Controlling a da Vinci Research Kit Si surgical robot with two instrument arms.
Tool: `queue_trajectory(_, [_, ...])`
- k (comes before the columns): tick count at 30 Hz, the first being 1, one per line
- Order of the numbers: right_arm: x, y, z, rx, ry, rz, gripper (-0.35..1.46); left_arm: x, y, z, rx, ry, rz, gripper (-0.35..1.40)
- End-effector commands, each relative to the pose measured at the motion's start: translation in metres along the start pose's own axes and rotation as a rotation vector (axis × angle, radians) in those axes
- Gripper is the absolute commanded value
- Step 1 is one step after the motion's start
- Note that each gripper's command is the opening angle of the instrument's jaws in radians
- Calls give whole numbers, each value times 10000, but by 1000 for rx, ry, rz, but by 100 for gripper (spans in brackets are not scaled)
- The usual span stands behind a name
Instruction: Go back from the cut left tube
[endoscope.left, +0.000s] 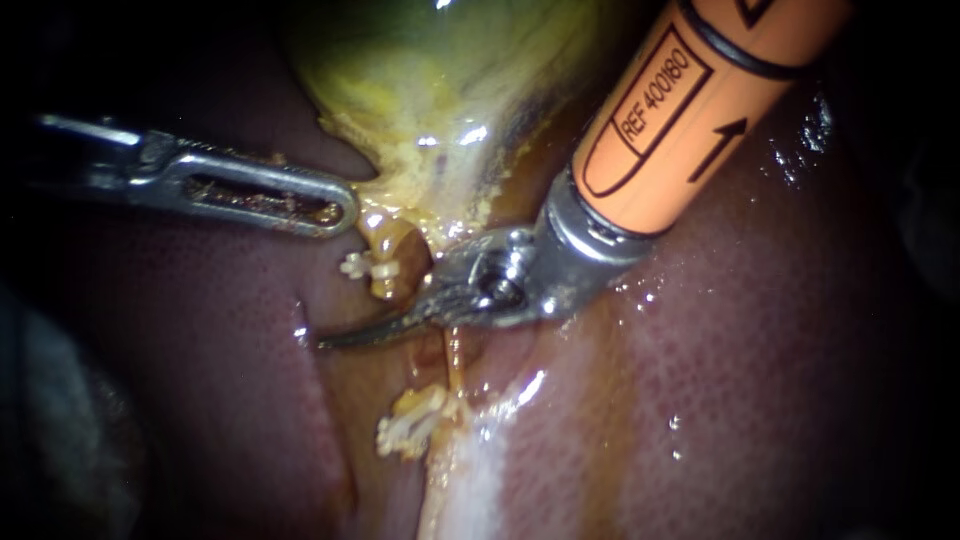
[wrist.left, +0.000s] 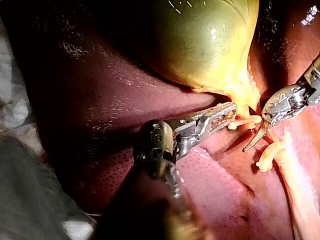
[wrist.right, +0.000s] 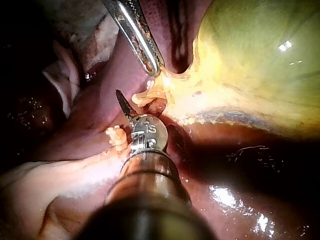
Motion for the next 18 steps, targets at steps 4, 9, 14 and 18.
queue_trajectory(4, [-3, -6, 4, -60, 52, 9, 46, 0, 0, 0, 0, 0, 0, -35])
queue_trajectory(9, [-1, -11, 10, -128, 108, 40, 114, 0, 0, -1, -1, -1, 0, -35])
queue_trajectory(14, [-1, -10, 10, -133, 111, 59, 123, 0, 0, -1, -1, -1, 0, -35])
queue_trajectory(18, [-3, -13, 9, -133, 107, 33, 130, 0, 0, -1, -1, -1, 0, -35])
